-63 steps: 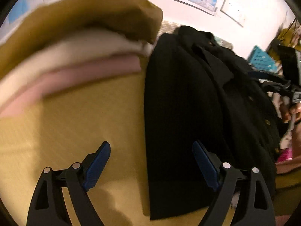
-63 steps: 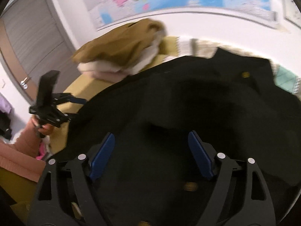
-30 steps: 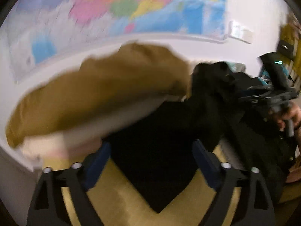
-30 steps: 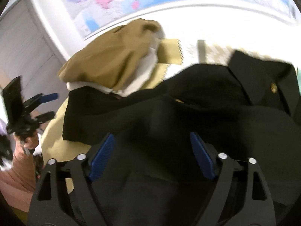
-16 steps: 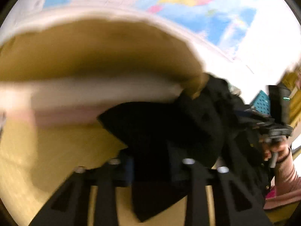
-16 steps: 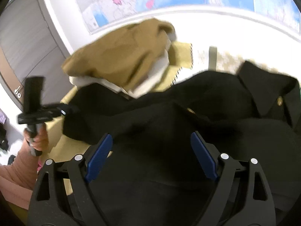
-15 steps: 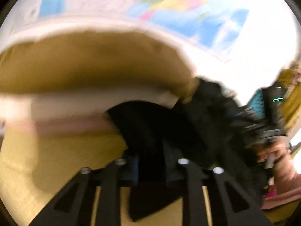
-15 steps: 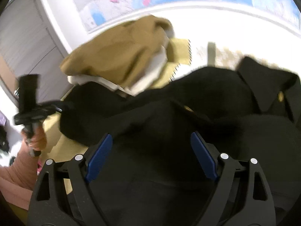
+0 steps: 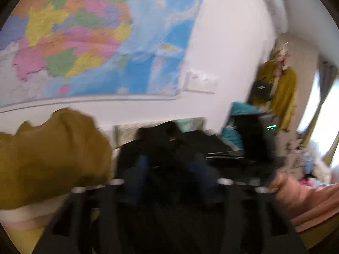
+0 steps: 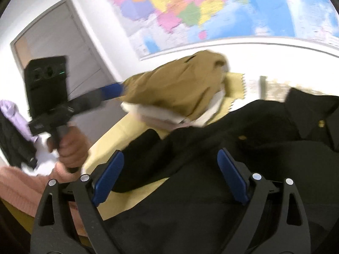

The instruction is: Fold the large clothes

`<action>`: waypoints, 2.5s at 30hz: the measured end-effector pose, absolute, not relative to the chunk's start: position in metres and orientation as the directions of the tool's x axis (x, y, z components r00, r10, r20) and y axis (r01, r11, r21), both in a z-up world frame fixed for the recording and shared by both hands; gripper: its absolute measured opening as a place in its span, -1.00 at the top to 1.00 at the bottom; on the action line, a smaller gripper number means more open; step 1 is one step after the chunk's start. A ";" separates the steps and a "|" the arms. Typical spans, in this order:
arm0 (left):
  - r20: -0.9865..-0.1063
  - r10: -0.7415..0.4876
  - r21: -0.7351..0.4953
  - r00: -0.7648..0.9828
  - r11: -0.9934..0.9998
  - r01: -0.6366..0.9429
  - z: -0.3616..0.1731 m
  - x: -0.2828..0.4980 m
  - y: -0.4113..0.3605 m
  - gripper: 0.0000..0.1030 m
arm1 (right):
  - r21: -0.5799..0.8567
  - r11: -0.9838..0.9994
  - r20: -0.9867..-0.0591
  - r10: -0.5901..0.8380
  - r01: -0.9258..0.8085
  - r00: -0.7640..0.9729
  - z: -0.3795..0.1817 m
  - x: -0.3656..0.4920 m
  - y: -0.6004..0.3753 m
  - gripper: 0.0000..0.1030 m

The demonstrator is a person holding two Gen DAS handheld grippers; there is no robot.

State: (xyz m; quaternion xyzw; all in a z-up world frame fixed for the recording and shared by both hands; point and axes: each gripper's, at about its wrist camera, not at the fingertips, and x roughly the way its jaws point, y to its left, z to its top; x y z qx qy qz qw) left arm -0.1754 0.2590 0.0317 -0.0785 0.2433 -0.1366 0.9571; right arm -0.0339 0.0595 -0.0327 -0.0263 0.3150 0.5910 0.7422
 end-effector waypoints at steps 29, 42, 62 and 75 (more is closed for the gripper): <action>-0.541 -0.247 -0.246 0.804 0.961 0.130 -0.017 -0.181 0.275 -0.77 | 0.212 0.440 -0.594 0.767 -0.873 0.242 0.022 0.011 -0.030 0.55; -0.729 -0.190 -0.080 0.658 0.978 0.194 -0.073 -0.094 0.198 -0.77 | 0.278 0.699 -0.656 0.639 -0.659 0.401 -0.060 0.030 -0.086 -0.88; -0.793 -0.024 -0.042 0.609 0.999 -0.014 -0.101 -0.071 0.220 -0.53 | 0.122 0.607 -0.387 0.757 -0.785 0.526 0.025 -0.005 -0.144 0.69; -0.695 -0.109 0.066 0.711 0.974 0.214 -0.044 -0.091 0.147 -0.53 | 0.257 0.763 -0.640 0.594 -0.593 0.487 -0.095 -0.058 -0.239 -0.26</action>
